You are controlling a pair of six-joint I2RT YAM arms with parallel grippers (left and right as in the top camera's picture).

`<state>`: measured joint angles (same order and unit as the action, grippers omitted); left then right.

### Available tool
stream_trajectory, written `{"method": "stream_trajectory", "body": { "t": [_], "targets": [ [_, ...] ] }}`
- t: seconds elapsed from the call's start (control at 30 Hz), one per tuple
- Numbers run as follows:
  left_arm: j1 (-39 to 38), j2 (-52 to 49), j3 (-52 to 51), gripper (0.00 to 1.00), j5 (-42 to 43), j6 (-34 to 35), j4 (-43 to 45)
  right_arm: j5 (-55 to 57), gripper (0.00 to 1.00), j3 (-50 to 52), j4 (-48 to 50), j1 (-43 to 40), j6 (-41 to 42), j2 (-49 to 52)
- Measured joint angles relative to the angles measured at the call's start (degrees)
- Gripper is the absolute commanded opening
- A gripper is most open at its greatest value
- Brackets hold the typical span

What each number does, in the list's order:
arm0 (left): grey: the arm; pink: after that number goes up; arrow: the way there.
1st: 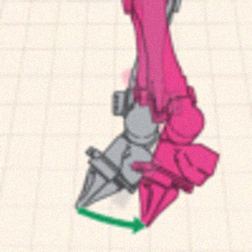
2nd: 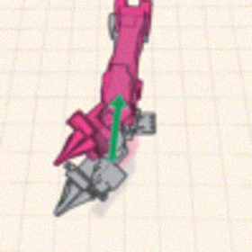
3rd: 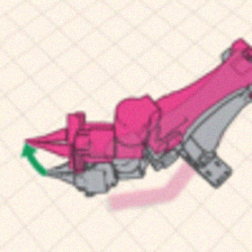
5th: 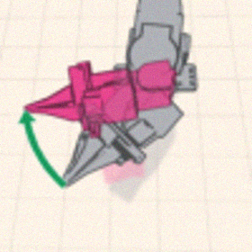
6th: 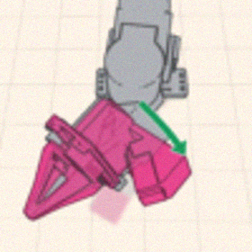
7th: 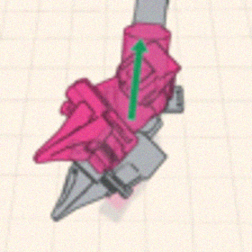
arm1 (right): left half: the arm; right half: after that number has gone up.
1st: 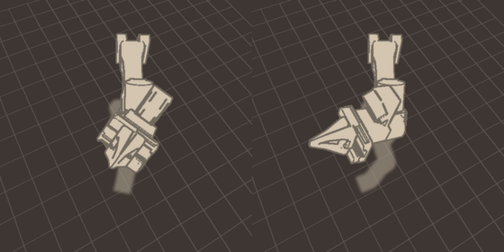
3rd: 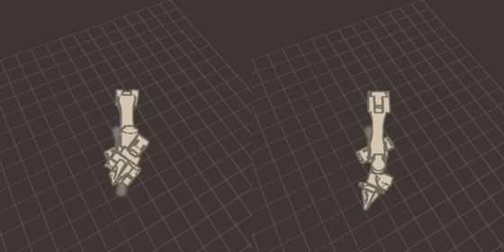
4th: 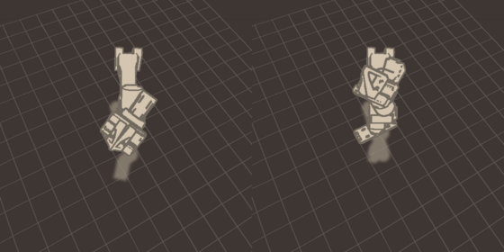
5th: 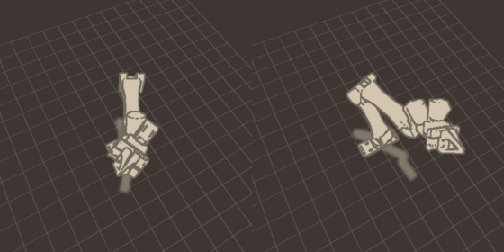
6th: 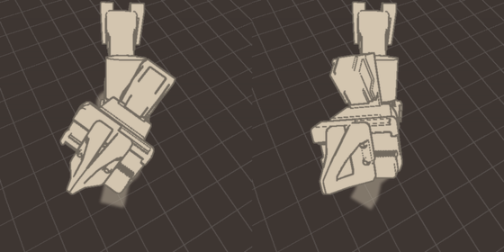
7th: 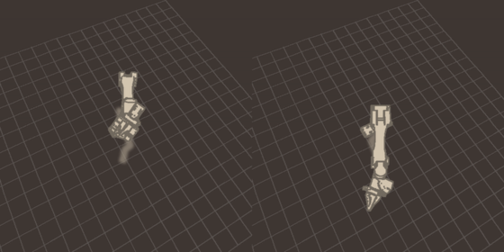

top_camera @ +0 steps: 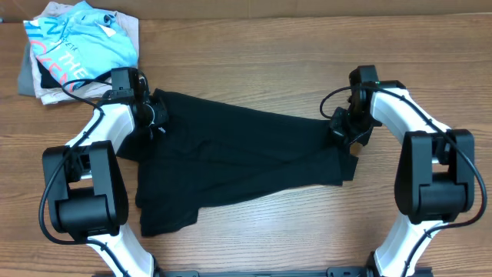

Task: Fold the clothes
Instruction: 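Lower the stretched garment flat onto the table with both grippers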

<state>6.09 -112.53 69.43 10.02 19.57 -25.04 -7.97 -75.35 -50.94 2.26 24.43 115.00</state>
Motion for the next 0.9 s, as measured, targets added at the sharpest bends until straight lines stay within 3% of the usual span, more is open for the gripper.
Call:
{"method": "stream_trajectory", "body": {
  "t": [0.37, 0.9],
  "targets": [
    [0.0, 0.0, -0.2, 0.04, 0.4, 0.1, 1.9, -4.6, 0.04, 2.7, 13.5, -0.4, 1.2, -0.1],
    [0.0, -4.6, -1.3, 0.04, 0.0, 6.3, 22.5, -4.5, 0.04, -4.8, 23.6, -6.8, 1.4, 5.6]
  ]
}}
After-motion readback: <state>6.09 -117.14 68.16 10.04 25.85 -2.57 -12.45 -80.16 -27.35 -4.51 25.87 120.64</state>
